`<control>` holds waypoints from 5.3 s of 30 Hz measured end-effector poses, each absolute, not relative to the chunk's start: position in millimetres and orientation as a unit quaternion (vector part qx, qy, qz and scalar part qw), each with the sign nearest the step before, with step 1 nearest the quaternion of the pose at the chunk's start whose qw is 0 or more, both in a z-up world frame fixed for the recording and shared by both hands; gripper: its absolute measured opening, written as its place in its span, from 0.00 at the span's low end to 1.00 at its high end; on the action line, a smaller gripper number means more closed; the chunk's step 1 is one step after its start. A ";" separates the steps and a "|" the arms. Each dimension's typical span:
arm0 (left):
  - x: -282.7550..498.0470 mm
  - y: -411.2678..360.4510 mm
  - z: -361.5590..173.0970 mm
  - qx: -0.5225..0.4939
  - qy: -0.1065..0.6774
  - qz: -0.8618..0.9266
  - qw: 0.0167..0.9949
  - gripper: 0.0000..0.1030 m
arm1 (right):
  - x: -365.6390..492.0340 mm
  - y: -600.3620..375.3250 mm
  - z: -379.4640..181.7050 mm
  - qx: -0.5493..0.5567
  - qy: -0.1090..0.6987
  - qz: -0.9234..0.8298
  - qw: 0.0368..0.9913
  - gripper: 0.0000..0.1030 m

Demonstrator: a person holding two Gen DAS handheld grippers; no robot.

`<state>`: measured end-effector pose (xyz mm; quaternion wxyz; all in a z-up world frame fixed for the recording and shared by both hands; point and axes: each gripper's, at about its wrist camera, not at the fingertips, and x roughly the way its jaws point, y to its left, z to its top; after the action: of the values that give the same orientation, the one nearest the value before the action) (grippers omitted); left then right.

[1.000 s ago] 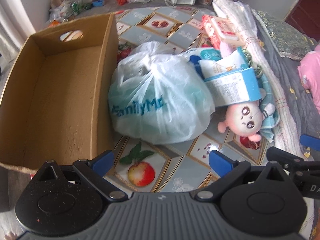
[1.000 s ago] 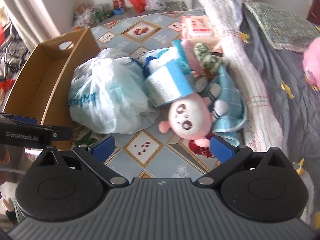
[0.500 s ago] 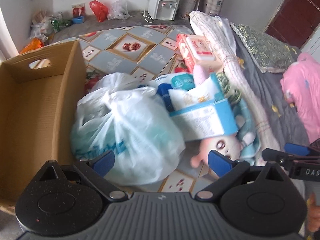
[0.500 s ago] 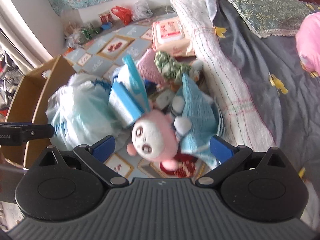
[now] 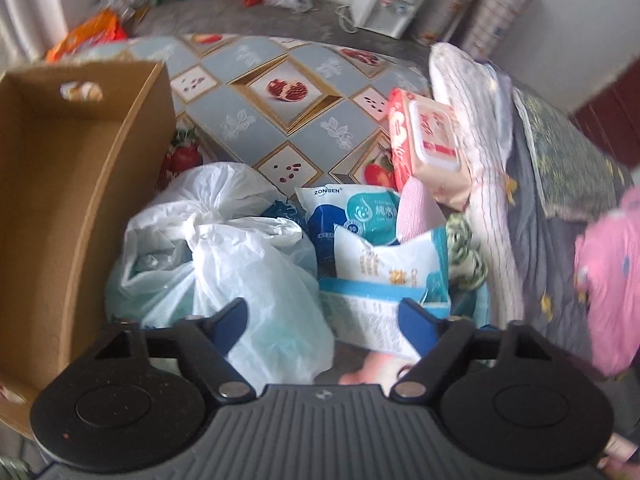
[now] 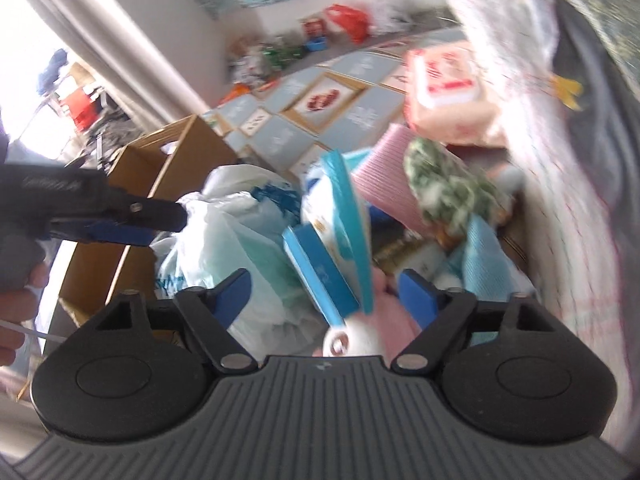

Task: Organize soft objects
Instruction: 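Reach the left tool into the pile and grasp the blue bandage box, then grasp the white cotton swab bag with the right tool while the left tool lifts the bandage box, then lower the bandage box into the cardboard box with the left tool while the right tool carries the swab bag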

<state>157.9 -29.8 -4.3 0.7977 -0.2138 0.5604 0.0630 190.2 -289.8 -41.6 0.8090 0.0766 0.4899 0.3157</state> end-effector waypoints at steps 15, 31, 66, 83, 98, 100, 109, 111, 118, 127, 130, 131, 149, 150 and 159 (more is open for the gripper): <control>185.8 -50.7 -21.2 -0.287 0.583 0.012 0.760 0.51 | 195.7 -271.9 -57.0 0.066 0.500 0.379 0.776 0.39; 209.0 -36.7 -60.6 -0.295 0.640 -0.010 0.709 0.51 | 174.9 -249.7 -57.6 0.040 0.520 0.449 0.725 0.39; 224.2 -57.0 -118.9 -0.164 0.725 -0.041 0.667 0.23 | 259.1 -255.3 -87.8 0.073 0.532 0.345 0.770 0.32; 204.9 -52.6 -62.1 -0.185 0.671 -0.048 0.716 0.20 | 248.8 -298.9 -35.5 0.147 0.490 0.319 0.797 0.18; 157.3 77.6 58.8 -0.295 0.536 0.016 0.791 0.20 | 270.2 -226.2 44.6 0.195 0.419 0.374 0.804 0.18; 155.1 106.6 68.8 -0.299 0.519 0.027 0.800 0.20 | 271.6 -200.0 50.0 0.202 0.416 0.378 0.802 0.18; 173.2 221.3 53.6 -0.259 0.493 0.084 0.826 0.20 | 273.9 -74.2 54.8 0.203 0.416 0.364 0.808 0.18; 186.6 235.9 31.4 -0.248 0.506 0.090 0.821 0.20 | 271.8 -56.1 49.5 0.200 0.424 0.349 0.811 0.18; 229.2 267.5 -61.1 -0.284 0.537 0.026 0.794 0.20 | 262.9 -25.5 26.3 0.190 0.453 0.292 0.821 0.18; 249.0 274.5 -133.0 -0.277 0.575 0.043 0.769 0.31 | 260.2 -38.8 9.9 0.180 0.462 0.249 0.832 0.19; 243.5 279.5 -133.1 -0.268 0.571 0.058 0.774 0.33 | 262.0 -40.7 8.4 0.181 0.464 0.242 0.833 0.19; 241.8 279.2 -133.1 -0.264 0.572 0.060 0.774 0.33 | 262.2 -40.9 6.8 0.183 0.465 0.240 0.832 0.19; 249.9 260.7 -129.8 -0.249 0.557 0.017 0.792 0.36 | 243.3 -39.1 0.7 0.206 0.462 0.232 0.831 0.19; 248.3 261.3 -125.5 -0.246 0.550 0.020 0.798 0.39 | 242.5 -40.0 0.0 0.209 0.461 0.232 0.831 0.20; 252.6 273.2 -144.6 -0.267 0.575 0.082 0.769 0.41 | 232.2 -48.4 -3.4 0.224 0.459 0.230 0.828 0.20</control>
<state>252.6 273.2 -144.6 0.7686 -0.2671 0.5754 0.0823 232.2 -48.4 -3.4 0.8283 0.2242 0.4593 0.2296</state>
